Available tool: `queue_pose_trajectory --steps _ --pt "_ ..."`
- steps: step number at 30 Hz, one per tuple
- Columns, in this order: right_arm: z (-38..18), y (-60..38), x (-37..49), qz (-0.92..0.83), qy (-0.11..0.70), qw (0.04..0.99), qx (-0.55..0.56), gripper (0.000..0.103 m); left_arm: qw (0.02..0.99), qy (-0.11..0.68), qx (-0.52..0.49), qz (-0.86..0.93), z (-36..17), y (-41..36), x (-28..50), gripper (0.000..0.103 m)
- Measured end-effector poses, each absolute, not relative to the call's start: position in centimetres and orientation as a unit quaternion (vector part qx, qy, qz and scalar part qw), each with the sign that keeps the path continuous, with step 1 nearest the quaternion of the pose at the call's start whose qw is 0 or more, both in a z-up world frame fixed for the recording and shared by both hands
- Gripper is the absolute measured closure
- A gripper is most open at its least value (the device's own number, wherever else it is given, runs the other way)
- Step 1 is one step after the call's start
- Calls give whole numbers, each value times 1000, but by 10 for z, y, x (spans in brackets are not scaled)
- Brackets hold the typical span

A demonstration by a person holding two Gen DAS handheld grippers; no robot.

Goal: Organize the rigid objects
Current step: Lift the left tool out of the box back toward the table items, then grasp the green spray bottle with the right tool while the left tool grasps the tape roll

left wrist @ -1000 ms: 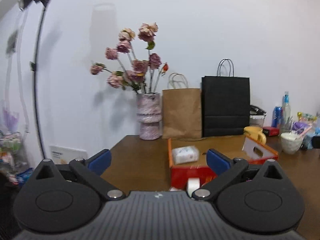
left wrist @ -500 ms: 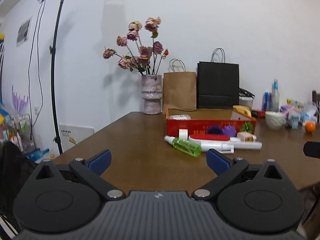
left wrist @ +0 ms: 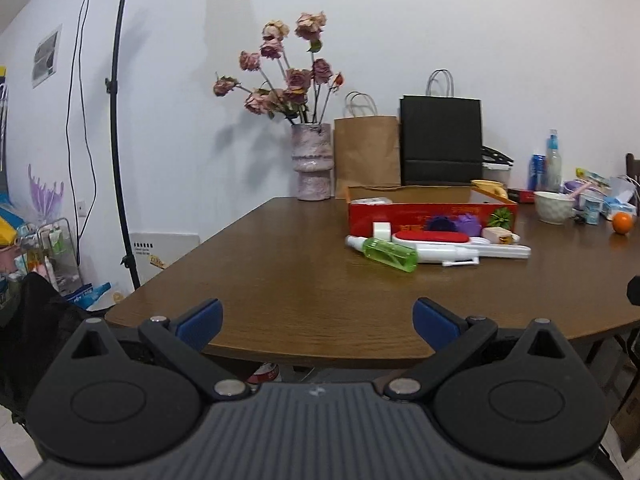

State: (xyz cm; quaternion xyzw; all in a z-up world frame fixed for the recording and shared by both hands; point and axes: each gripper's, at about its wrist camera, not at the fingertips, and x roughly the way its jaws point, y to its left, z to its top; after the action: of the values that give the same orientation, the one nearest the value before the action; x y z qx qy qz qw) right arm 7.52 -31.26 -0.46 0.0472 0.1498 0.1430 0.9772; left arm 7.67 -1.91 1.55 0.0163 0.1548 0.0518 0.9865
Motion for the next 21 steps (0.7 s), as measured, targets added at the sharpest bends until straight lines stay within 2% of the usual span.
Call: queue_pose_trajectory --steps 7,17,21 --pt "-4 -295 135 161 155 974 31 2 985 167 10 44 17 -7 124 0" --pt "0 -237 238 216 187 958 -15 19 980 194 -6 45 21 17 207 0" --pt "0 -215 275 230 197 953 -21 22 979 199 -8 44 22 26 234 0"
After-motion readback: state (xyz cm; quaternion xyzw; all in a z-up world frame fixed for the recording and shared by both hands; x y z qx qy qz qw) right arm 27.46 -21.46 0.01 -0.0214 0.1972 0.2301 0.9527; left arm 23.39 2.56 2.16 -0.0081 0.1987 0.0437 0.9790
